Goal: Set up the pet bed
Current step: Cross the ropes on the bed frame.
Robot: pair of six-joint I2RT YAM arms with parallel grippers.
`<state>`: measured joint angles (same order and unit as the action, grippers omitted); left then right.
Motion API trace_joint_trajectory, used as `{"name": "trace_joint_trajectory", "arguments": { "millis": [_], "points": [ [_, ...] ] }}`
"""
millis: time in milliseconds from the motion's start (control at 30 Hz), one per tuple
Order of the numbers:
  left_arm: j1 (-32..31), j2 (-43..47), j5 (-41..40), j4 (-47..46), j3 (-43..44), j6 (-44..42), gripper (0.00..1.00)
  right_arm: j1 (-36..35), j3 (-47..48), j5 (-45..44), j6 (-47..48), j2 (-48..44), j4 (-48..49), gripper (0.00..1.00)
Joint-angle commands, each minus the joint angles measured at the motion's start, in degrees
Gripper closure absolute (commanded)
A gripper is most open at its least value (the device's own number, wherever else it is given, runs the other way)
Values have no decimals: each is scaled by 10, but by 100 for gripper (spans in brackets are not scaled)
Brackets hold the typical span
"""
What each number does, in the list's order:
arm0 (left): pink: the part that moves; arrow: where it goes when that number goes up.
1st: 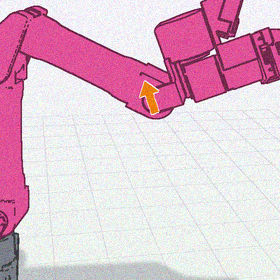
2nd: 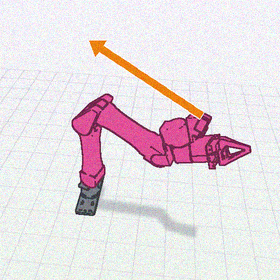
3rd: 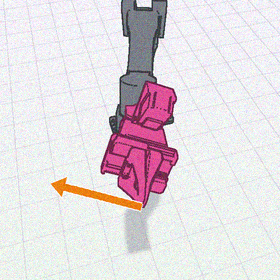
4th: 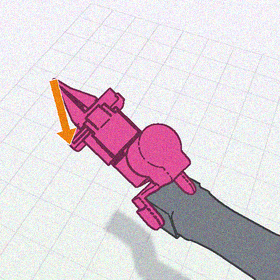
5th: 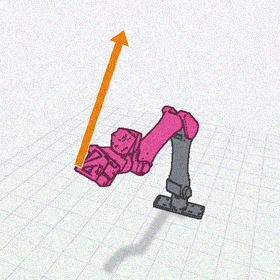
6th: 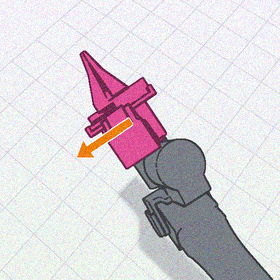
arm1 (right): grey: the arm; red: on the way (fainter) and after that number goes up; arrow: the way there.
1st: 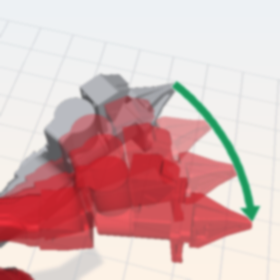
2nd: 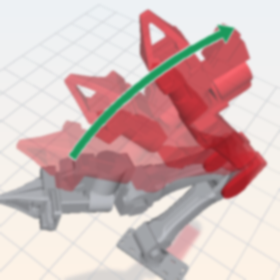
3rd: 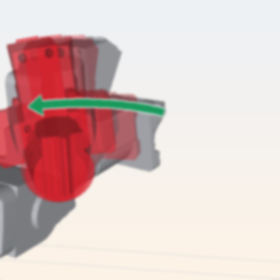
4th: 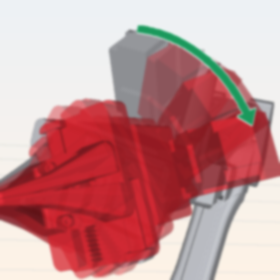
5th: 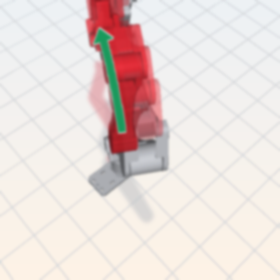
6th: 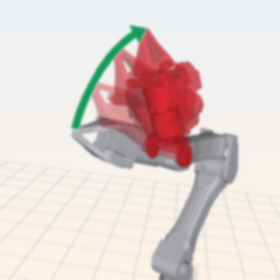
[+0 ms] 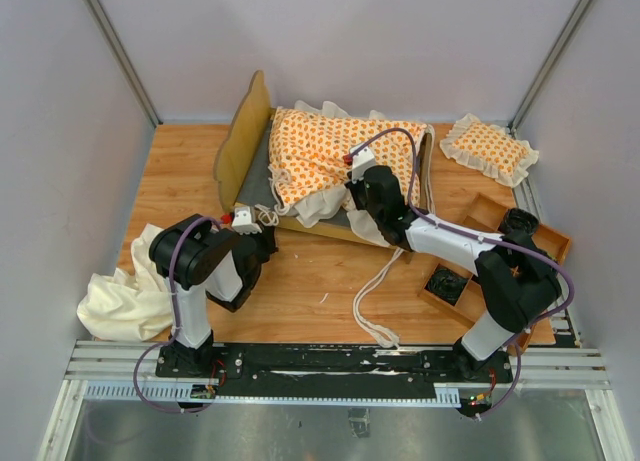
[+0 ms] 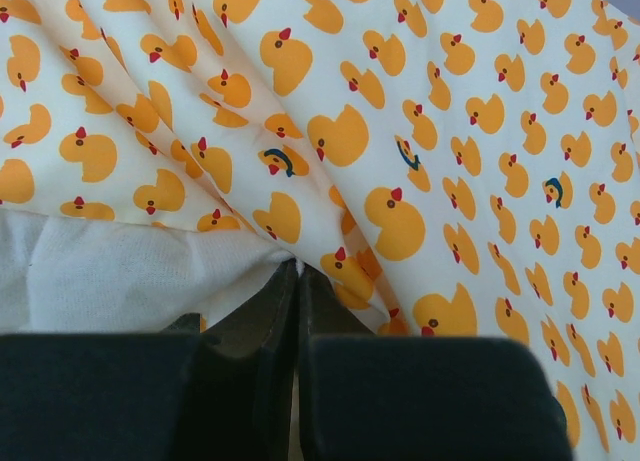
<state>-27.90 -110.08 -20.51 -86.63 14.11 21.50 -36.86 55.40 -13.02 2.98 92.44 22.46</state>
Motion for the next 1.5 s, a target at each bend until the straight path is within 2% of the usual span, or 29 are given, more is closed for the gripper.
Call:
{"name": "trace_joint_trajectory", "arguments": {
  "millis": [0,67,200,400,467,633,767,1000,1167,1233,1367,1467],
  "points": [
    [-1,8,0,-82,0,-12,96,20,-8,-4,0,-15,10,98],
    [-1,3,2,-104,-9,-13,100,19,-8,-3,0,-16,8,98],
    [-1,-3,3,-145,-27,-2,100,20,-6,-3,3,-17,1,98],
    [-3,36,10,-122,-49,44,100,20,-7,-3,3,-21,-1,98],
    [-3,73,-1,-66,-54,64,100,20,-6,-2,2,-22,-1,98],
    [-22,181,-29,144,-56,120,100,19,-5,1,-2,-22,-4,98],
    [-39,258,-37,251,-79,170,100,19,-3,5,-6,-25,-6,98],
    [-71,366,-44,370,-116,225,100,19,1,15,-11,-29,-15,98],
    [-100,471,-19,442,-133,177,100,20,3,8,-9,-29,-25,98],
    [-103,547,-32,548,-125,212,100,19,1,4,-4,-29,-26,98],
    [-104,709,-49,715,-105,217,100,20,2,-1,-2,-24,-25,98],
    [-104,794,-86,846,-77,224,100,19,6,4,-8,-19,-24,98]
  ]
}}
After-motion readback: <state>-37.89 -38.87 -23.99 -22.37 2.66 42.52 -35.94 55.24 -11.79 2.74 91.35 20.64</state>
